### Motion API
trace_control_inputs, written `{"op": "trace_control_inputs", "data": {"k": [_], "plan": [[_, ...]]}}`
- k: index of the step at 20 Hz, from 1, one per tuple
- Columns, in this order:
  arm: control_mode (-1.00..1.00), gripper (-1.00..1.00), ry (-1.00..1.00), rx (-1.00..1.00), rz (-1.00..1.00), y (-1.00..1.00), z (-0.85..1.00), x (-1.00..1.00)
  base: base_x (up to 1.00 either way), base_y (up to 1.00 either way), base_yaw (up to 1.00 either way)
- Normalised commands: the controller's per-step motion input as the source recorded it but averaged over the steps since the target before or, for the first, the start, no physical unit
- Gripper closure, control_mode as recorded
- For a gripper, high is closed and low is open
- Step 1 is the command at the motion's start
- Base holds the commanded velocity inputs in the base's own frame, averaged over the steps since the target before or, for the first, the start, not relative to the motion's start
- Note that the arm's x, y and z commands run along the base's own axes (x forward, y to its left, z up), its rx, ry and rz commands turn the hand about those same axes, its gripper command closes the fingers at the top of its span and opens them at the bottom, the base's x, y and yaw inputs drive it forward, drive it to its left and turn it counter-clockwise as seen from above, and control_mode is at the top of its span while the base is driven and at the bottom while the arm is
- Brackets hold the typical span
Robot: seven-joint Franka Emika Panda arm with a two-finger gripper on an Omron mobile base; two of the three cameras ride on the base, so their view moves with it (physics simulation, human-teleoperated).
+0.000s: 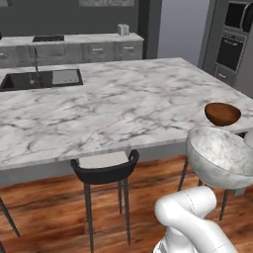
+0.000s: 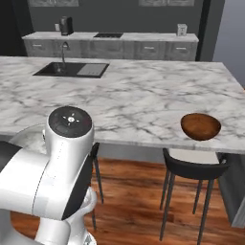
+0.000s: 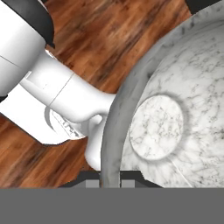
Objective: Pick up the bowls from the cabinet and place each bowl in front of a stool on the dining counter.
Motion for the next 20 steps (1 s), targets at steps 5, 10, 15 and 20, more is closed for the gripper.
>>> {"op": "trace_control_inputs", "data": {"k": [5,10,15,20], "plan": [[1.0,1.0,0.0,0.0,0.0,0.0,0.0,0.0,0.22,0.72,-0.12],[1.0,1.0,0.0,0.0,0.0,0.0,0.0,0.0,0.32,0.76,-0.16],[1.0,1.0,0.0,0.0,0.0,0.0,0.0,0.0,0.6,0.3,-0.17],[1.0,1.0,0.0,0.0,0.0,0.0,0.0,0.0,0.56,0.57,-0.19]]}}
